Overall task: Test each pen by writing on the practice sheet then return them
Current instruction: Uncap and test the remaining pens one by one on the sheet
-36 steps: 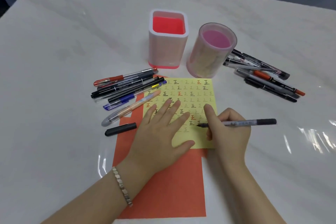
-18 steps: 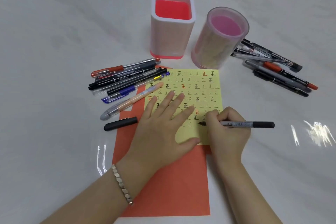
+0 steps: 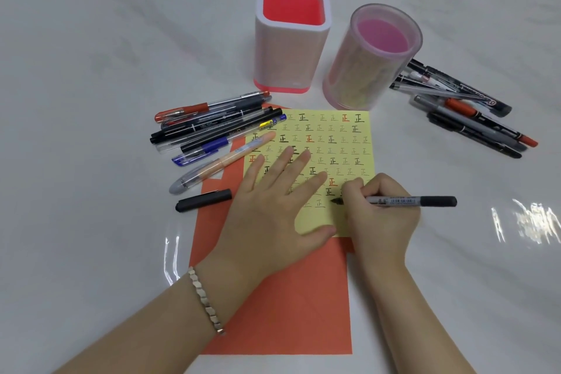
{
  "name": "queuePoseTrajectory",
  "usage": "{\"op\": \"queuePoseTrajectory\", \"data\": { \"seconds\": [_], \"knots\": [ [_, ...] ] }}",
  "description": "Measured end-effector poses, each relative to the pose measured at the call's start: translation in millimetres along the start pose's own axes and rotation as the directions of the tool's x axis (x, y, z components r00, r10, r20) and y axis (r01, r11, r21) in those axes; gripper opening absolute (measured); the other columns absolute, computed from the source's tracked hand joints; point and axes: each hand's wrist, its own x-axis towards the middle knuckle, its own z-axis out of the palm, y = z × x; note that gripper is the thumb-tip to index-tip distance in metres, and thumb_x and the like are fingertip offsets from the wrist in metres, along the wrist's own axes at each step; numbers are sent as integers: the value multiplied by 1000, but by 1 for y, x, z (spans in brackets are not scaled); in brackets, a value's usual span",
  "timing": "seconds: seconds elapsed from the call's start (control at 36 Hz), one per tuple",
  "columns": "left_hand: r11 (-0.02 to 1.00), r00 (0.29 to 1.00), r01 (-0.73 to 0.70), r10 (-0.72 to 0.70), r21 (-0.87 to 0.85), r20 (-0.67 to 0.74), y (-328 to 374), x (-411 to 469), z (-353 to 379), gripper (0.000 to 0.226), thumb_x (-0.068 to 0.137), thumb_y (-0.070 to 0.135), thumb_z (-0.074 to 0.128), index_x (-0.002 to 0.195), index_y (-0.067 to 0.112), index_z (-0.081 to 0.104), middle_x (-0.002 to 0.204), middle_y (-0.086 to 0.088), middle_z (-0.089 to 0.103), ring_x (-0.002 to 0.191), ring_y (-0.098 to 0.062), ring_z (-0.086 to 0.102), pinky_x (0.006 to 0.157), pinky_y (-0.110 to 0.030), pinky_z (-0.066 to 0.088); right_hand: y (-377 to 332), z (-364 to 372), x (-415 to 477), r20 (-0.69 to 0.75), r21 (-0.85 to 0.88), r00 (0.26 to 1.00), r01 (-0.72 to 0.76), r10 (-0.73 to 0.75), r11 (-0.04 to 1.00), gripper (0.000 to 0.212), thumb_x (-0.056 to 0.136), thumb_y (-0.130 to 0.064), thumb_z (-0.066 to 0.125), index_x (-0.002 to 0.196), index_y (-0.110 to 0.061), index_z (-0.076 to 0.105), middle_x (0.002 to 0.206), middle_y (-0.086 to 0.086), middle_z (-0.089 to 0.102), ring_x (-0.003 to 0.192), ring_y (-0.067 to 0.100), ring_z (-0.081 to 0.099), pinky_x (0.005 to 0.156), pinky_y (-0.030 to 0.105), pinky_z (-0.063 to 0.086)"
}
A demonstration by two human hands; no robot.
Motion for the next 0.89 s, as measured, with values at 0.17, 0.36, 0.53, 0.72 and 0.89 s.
{"op": "queuePoseTrajectory", "data": {
  "seconds": [0.17,0.36,0.53,0.72,0.89],
  "knots": [
    [1000,1000,1,-1,6,0,0,0,0,68,72,67,44,127,30,56,144,1,42,137,-16,31,113,-43,14,3,0,1,-36,-9,999,16,-17,1000,39,73,6,56,47,-9,31,43,-2,28,42,7,27,43,11,24],
    [1000,1000,2,-2,3,-4,0,0,0,68,71,67,44,127,30,56,144,1,42,137,-16,32,113,-42,13,2,0,0,-5,22,1000,11,-11,1000,32,68,-3,55,49,-2,30,45,8,31,44,10,30,43,14,27],
    [1000,1000,4,-4,0,-4,0,0,0,68,71,67,45,126,30,57,144,1,43,137,-16,32,112,-43,13,1,-2,0,4,-6,1000,1,-1,1000,36,70,11,55,47,-6,32,44,0,25,42,7,24,41,11,22],
    [1000,1000,6,-6,1,-4,0,1,0,68,71,67,45,126,30,57,144,2,43,137,-16,31,113,-42,13,-1,-2,0,-2,25,1000,-18,18,1000,41,70,12,52,46,-11,29,35,-8,26,36,4,29,40,8,25],
    [1000,1000,1,-1,10,-8,0,0,1,68,71,67,45,126,29,57,143,1,43,136,-17,33,112,-42,14,1,-1,0,0,17,1000,11,-11,1000,44,70,12,53,45,-13,28,37,-6,28,38,5,27,41,9,23]
  ]
}}
